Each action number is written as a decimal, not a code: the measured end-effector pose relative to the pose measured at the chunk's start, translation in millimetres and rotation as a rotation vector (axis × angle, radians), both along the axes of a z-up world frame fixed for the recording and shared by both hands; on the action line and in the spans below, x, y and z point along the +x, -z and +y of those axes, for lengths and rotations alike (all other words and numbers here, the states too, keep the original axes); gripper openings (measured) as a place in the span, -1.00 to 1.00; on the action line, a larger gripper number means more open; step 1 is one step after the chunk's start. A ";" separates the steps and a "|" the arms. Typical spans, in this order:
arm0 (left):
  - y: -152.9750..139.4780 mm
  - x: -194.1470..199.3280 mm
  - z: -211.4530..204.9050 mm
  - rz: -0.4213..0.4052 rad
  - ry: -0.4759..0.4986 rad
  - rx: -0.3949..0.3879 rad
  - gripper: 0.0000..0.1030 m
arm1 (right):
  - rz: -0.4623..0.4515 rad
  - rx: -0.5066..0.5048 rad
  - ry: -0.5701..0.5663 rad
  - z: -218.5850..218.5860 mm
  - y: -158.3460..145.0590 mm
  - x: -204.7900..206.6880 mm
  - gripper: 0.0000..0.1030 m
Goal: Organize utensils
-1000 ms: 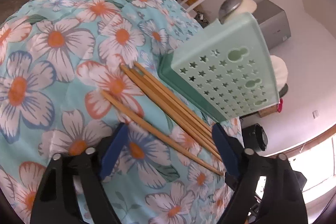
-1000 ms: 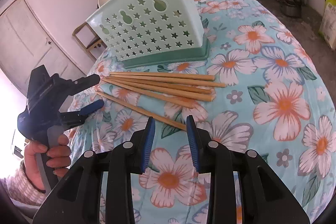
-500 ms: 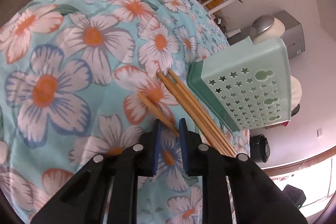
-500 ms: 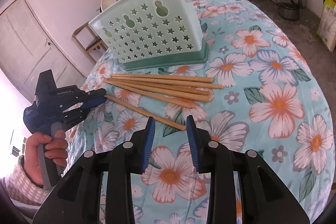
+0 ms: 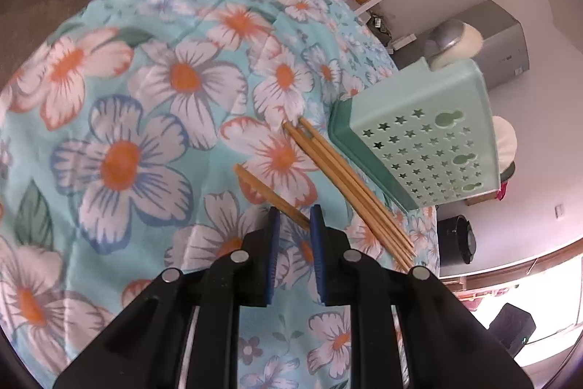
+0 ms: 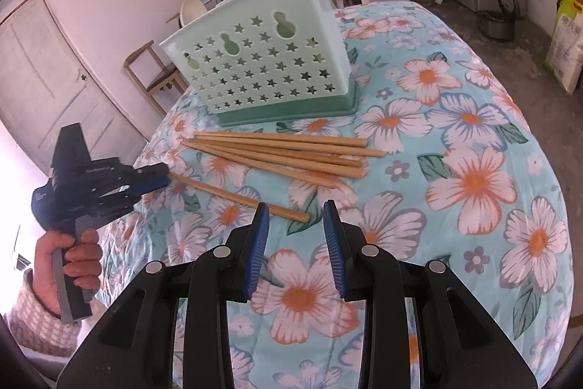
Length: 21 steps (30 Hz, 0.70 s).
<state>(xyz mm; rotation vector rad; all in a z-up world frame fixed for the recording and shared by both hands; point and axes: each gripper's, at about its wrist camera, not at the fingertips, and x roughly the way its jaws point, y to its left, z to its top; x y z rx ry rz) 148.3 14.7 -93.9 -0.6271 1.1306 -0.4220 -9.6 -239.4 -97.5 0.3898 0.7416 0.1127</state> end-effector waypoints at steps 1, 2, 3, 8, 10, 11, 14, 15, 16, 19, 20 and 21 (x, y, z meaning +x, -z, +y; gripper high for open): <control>2.1 1.8 -2.9 0.008 -0.008 -0.007 -0.70 | -0.001 -0.003 0.001 0.5 -0.3 -0.7 -0.41; 4.3 2.5 -1.9 0.017 -0.017 -0.018 -0.69 | -0.001 -0.003 0.004 0.0 -0.3 -1.2 -0.41; 5.7 3.3 -3.8 0.021 -0.022 -0.022 -0.69 | 0.000 0.000 0.007 -0.9 0.1 -1.5 -0.41; 8.3 8.1 -7.9 0.048 -0.054 -0.023 -0.68 | 0.005 0.012 0.009 -2.6 3.4 -2.8 -0.41; 10.3 10.0 -9.6 0.067 -0.077 -0.032 -0.67 | 0.005 0.018 0.002 -2.0 4.7 -2.4 -0.41; 10.9 10.7 -10.2 0.072 -0.086 -0.035 -0.67 | 0.005 0.020 -0.003 -1.6 5.8 -1.8 -0.41; 12.9 12.1 -11.2 0.088 -0.131 -0.046 -0.65 | 0.006 0.032 -0.019 -0.3 8.9 -0.9 -0.41; 13.3 12.1 -11.0 0.094 -0.147 -0.055 -0.64 | 0.008 0.035 -0.023 0.2 9.8 -0.6 -0.41; 13.8 12.0 -10.7 0.099 -0.164 -0.066 -0.58 | 0.009 0.042 -0.028 -0.1 10.7 -0.7 -0.41; 12.2 9.7 -13.5 0.107 -0.219 -0.101 -0.31 | 0.014 0.056 -0.046 -0.7 12.8 -0.6 -0.41; 11.1 9.3 -15.1 0.104 -0.226 -0.107 -0.15 | 0.017 0.058 -0.052 -0.8 13.4 -0.4 -0.41; 9.4 9.5 -17.3 0.099 -0.231 -0.110 -0.07 | 0.021 0.060 -0.058 -1.1 13.5 -0.5 -0.41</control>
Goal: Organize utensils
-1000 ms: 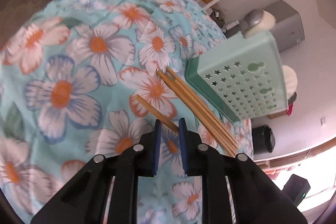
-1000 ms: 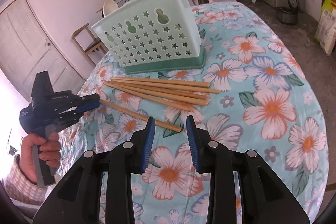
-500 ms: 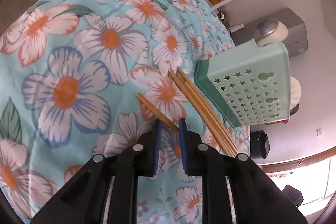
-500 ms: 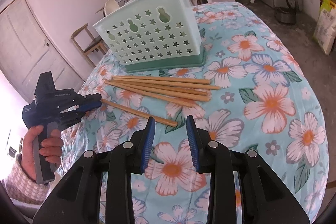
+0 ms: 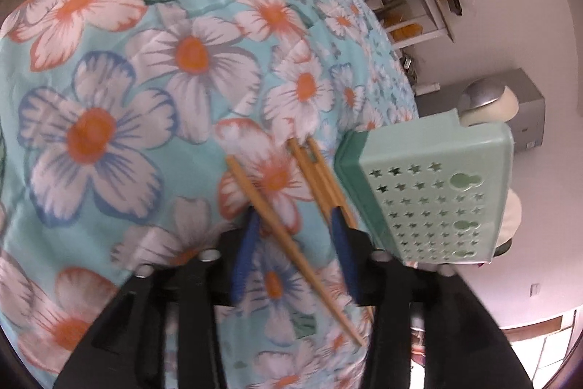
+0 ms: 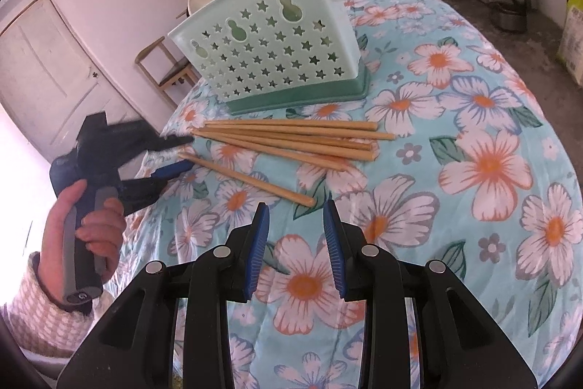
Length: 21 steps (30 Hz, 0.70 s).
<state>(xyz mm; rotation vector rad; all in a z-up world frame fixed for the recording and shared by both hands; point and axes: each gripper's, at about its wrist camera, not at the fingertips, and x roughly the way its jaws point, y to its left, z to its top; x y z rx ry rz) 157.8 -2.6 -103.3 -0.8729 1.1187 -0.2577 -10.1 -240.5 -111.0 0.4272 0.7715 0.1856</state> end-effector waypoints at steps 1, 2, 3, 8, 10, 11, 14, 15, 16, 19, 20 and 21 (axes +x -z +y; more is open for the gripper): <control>-2.0 0.1 -3.1 -0.004 -0.008 0.004 0.03 | 0.002 0.002 -0.004 -0.3 0.1 0.3 -0.41; -3.4 0.0 -5.4 -0.006 -0.013 0.006 0.14 | 0.005 0.003 -0.012 -0.8 0.1 0.4 -0.41; -4.7 0.2 -8.0 -0.009 -0.019 0.007 0.19 | 0.005 0.003 -0.020 -1.1 -0.3 0.3 -0.41; -8.1 -1.6 -15.3 -0.030 -0.047 0.013 0.36 | 0.015 -0.007 -0.051 -2.5 -2.1 -0.9 -0.41; -9.0 -0.5 -18.9 -0.047 -0.040 0.014 0.41 | 0.024 -0.015 -0.068 -1.7 -1.6 -0.7 -0.41; -9.0 -1.1 -19.3 -0.054 -0.043 0.010 0.43 | 0.027 -0.019 -0.074 -1.3 -1.5 -0.5 -0.41; -8.6 -1.9 -19.3 -0.061 -0.060 -0.006 0.48 | 0.040 -0.028 -0.097 1.1 -0.6 1.5 -0.41; -8.2 -1.4 -19.1 -0.064 -0.062 -0.016 0.51 | 0.042 -0.032 -0.104 2.0 -0.8 2.1 -0.41; -8.1 -0.5 -19.7 -0.067 -0.061 -0.022 0.56 | 0.042 -0.036 -0.110 2.6 -1.0 2.6 -0.41; -8.6 -4.9 -18.9 -0.073 -0.060 -0.019 0.59 | 0.040 -0.038 -0.106 1.4 -1.4 3.3 -0.40; -8.5 -4.9 -19.2 -0.074 -0.061 -0.017 0.60 | 0.039 -0.030 -0.100 -0.5 -0.9 3.6 -0.40; -8.5 -5.2 -19.2 -0.076 -0.065 -0.014 0.60 | 0.040 -0.025 -0.093 -2.3 -0.6 3.4 -0.40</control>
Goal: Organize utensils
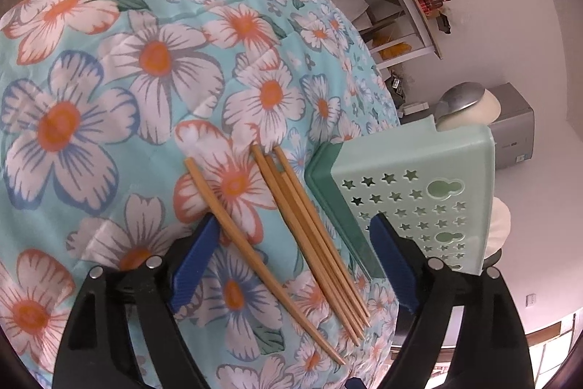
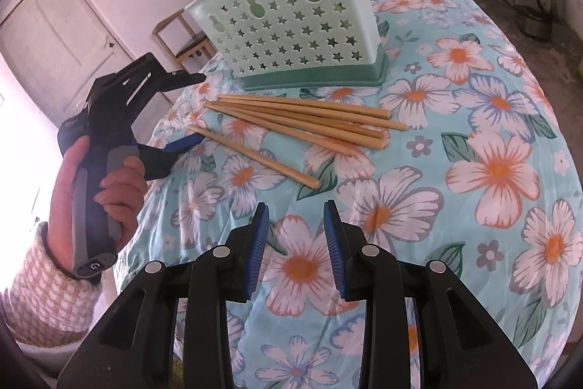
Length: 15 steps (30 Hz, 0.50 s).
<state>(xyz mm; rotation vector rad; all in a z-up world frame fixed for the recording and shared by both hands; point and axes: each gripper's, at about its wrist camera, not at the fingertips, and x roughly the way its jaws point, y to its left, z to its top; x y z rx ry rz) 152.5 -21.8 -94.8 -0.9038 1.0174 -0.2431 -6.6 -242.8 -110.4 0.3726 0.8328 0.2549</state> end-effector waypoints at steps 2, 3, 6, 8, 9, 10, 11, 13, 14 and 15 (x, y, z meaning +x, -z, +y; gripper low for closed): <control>-0.4 -0.5 -0.9 -0.002 -0.015 0.003 0.60 | 0.003 0.009 0.012 -3.7 0.3 -0.4 -0.40; -0.4 -0.8 -1.7 -0.004 -0.025 0.002 0.60 | 0.003 0.008 0.017 -5.1 0.1 -0.9 -0.40; -1.4 -3.5 -5.0 -0.015 -0.034 0.026 0.60 | 0.006 0.005 0.032 -9.0 -0.5 -2.3 -0.40; -3.2 -6.4 -8.1 -0.019 -0.031 0.043 0.58 | 0.009 0.004 0.042 -10.9 -0.6 -2.6 -0.40; -4.1 -7.9 -9.9 -0.019 -0.035 0.053 0.57 | 0.009 0.004 0.044 -11.5 -1.1 -2.5 -0.40; -4.3 -8.5 -10.6 -0.017 -0.039 0.063 0.52 | 0.008 0.002 0.051 -12.2 -1.3 -2.3 -0.40; -5.3 -9.3 -12.4 -0.015 -0.041 0.083 0.47 | 0.006 0.002 0.056 -12.6 -1.7 -2.7 -0.40; -6.7 -10.5 -14.0 -0.006 -0.044 0.114 0.35 | 0.001 0.010 0.074 -14.2 -1.7 -2.8 -0.40; -6.0 -10.4 -14.2 -0.003 -0.043 0.125 0.27 | 0.001 0.015 0.080 -14.8 -0.9 -2.8 -0.40; -6.1 -10.2 -14.4 -0.001 -0.036 0.138 0.23 | 0.003 0.019 0.087 -15.2 0.2 -2.4 -0.40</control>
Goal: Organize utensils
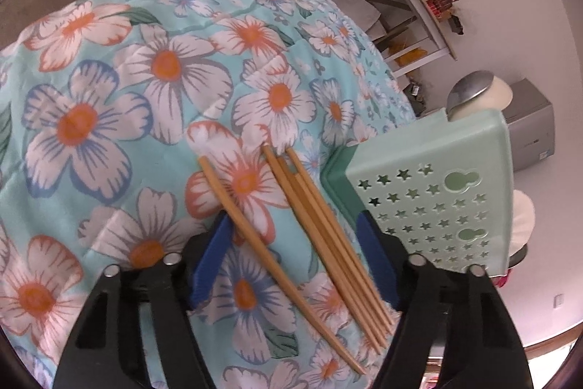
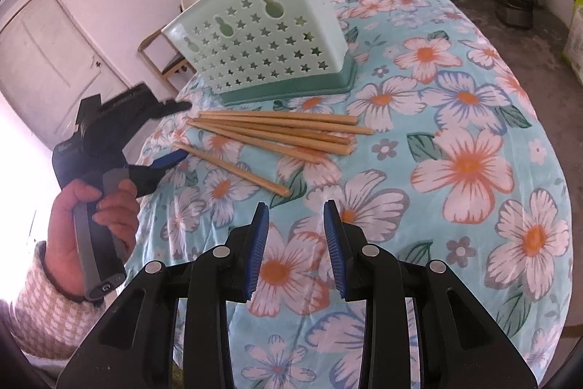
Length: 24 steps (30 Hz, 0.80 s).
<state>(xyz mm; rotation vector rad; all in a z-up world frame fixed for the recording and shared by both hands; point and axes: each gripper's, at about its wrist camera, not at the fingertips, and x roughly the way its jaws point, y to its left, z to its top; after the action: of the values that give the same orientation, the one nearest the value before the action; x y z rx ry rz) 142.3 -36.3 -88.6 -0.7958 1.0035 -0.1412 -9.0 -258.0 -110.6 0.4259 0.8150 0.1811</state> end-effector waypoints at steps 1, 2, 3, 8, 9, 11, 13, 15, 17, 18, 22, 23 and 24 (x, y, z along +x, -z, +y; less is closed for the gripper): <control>-0.1 0.6 0.0 0.002 0.013 0.015 0.11 | 0.003 0.003 0.008 -0.2 1.2 0.5 -0.40; 0.3 1.5 1.2 0.000 0.024 0.018 0.00 | 0.005 0.004 0.014 0.2 1.5 0.5 -0.40; 1.7 1.8 3.4 0.004 0.024 0.013 -0.05 | 0.004 0.003 0.018 0.3 1.1 -0.4 -0.40; 12.6 -1.6 21.4 0.026 0.007 -0.052 -0.57 | -0.019 -0.004 0.047 4.4 -4.5 -10.1 -0.40; 15.1 -2.6 24.8 0.032 0.001 -0.068 -0.63 | -0.022 -0.007 0.051 6.0 -5.2 -13.2 -0.40; 20.0 -4.2 31.7 0.042 -0.008 -0.106 -0.76 | -0.024 -0.014 0.057 8.7 -6.8 -19.6 -0.40; 20.8 -6.5 35.7 0.037 -0.004 -0.126 -0.77 | -0.033 -0.025 0.065 11.9 -10.6 -26.7 -0.40; 20.2 -9.7 39.5 0.029 0.003 -0.139 -0.77 | -0.042 -0.034 0.074 14.1 -14.3 -32.9 -0.40; 19.1 -13.4 44.3 0.024 0.012 -0.155 -0.78 | -0.054 -0.044 0.082 15.9 -19.0 -38.9 -0.40; 18.2 -15.6 45.1 0.022 0.015 -0.162 -0.79 | -0.061 -0.051 0.085 17.3 -21.8 -41.5 -0.40; 9.7 -24.4 60.2 -0.002 0.042 -0.203 -0.81 | -0.087 -0.082 0.094 24.3 -32.3 -50.7 -0.40; 6.9 -27.4 62.9 -0.008 0.050 -0.213 -0.81 | -0.092 -0.098 0.095 26.5 -35.0 -52.5 -0.40; 4.6 -30.0 66.7 -0.017 0.056 -0.222 -0.81 | -0.096 -0.107 0.097 27.4 -37.0 -53.5 -0.40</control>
<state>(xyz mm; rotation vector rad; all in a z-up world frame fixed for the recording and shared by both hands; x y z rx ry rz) 112.3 30.4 -93.2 -0.9673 1.0052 -0.3111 -62.5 -230.6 -73.6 0.3521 0.7044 0.0674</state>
